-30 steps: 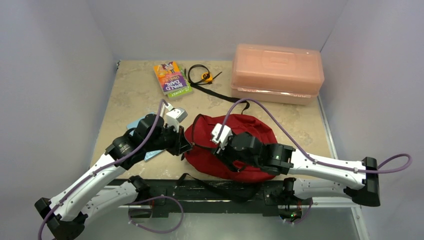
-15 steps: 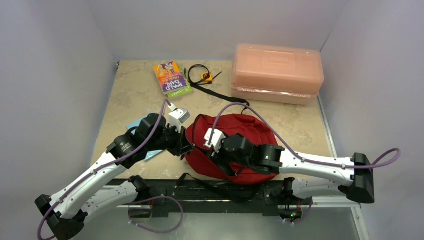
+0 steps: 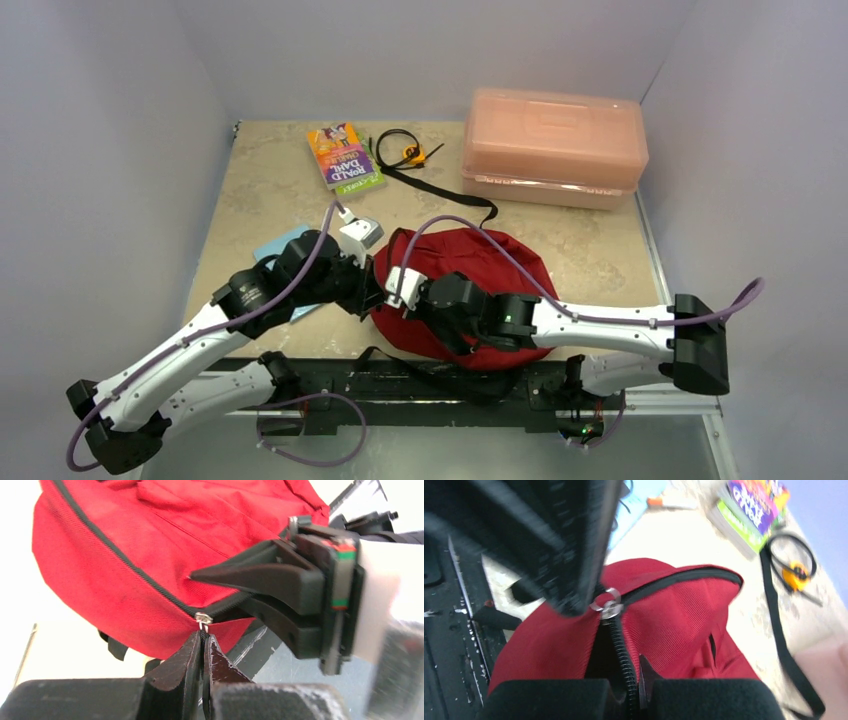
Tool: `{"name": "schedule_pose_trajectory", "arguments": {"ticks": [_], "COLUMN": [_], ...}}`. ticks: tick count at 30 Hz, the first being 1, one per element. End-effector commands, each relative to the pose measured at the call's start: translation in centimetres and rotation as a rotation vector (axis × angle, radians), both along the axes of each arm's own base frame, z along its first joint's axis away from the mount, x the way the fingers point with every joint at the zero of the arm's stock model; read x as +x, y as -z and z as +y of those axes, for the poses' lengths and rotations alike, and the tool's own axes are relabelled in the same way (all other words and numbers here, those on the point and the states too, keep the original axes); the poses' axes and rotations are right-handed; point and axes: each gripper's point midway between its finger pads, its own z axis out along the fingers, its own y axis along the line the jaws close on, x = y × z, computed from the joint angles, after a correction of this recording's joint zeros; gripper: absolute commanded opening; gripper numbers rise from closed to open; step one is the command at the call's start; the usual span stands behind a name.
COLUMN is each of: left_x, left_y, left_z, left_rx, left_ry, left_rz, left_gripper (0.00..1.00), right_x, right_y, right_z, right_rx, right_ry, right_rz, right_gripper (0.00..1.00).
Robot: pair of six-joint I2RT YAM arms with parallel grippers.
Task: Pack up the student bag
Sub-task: Unzip the student bag at the center of the board.
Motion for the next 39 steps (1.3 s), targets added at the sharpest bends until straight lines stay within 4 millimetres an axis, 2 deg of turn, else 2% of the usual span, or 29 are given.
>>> {"name": "schedule_pose_trajectory", "arguments": {"ticks": [1, 4, 7, 10, 11, 14, 18, 21, 24, 26, 29, 30, 34, 39], "left_x": [2.1, 3.4, 4.4, 5.3, 5.6, 7.0, 10.2, 12.9, 13.8, 13.2, 10.3, 9.4, 7.1, 6.6], "left_y": [-3.3, -3.2, -3.2, -3.9, -4.3, -4.9, -3.5, -1.1, -1.5, -2.9, -5.1, -5.5, -5.6, -4.2], "left_z": [2.6, 5.3, 7.3, 8.1, 8.0, 8.5, 10.4, 10.5, 9.5, 7.1, 2.8, 2.0, 0.4, 0.0], "left_rx": [0.002, 0.093, 0.149, 0.134, 0.126, 0.172, 0.37, 0.426, 0.356, 0.202, -0.054, -0.108, -0.23, -0.254], "left_ry": [-0.213, -0.37, -0.474, -0.502, -0.488, -0.492, -0.571, -0.612, -0.606, -0.517, -0.299, -0.26, -0.187, -0.19], "left_rz": [-0.071, -0.078, -0.082, -0.092, -0.107, -0.169, -0.18, -0.121, -0.11, -0.135, -0.135, -0.121, -0.042, 0.015], "left_gripper": [0.0, 0.0, 0.0, 0.0, 0.0, 0.0, 0.0, 0.0, 0.0, 0.0, 0.0, 0.0, 0.0, 0.0], "right_x": [-1.5, -3.0, -3.4, -4.7, -4.7, -5.3, -6.0, -6.2, -4.3, -3.1, -2.8, -3.0, -3.4, -5.1], "right_y": [-4.7, -5.7, -6.0, -4.3, -4.0, -3.7, -2.7, -3.4, -5.3, -5.7, -4.7, -4.3, -3.7, -2.8], "right_z": [0.7, -0.4, -1.2, -1.5, -1.6, -1.8, -2.3, -3.0, -3.9, -4.2, -3.4, -2.9, -1.8, -0.9], "right_rx": [0.072, 0.132, 0.173, 0.155, 0.121, 0.146, 0.166, 0.226, 0.316, 0.333, 0.271, 0.249, 0.233, 0.266], "right_ry": [-0.258, -0.401, -0.466, -0.54, -0.571, -0.589, -0.59, -0.558, -0.394, -0.286, -0.252, -0.257, -0.233, -0.301], "right_rz": [-0.217, -0.338, -0.348, -0.303, -0.352, -0.335, -0.286, -0.288, -0.285, -0.222, -0.109, -0.067, 0.064, 0.139], "right_gripper": [0.0, 0.0, 0.0, 0.0, 0.0, 0.0, 0.0, 0.0, 0.0, 0.0, 0.0, 0.0, 0.0, 0.0]}}
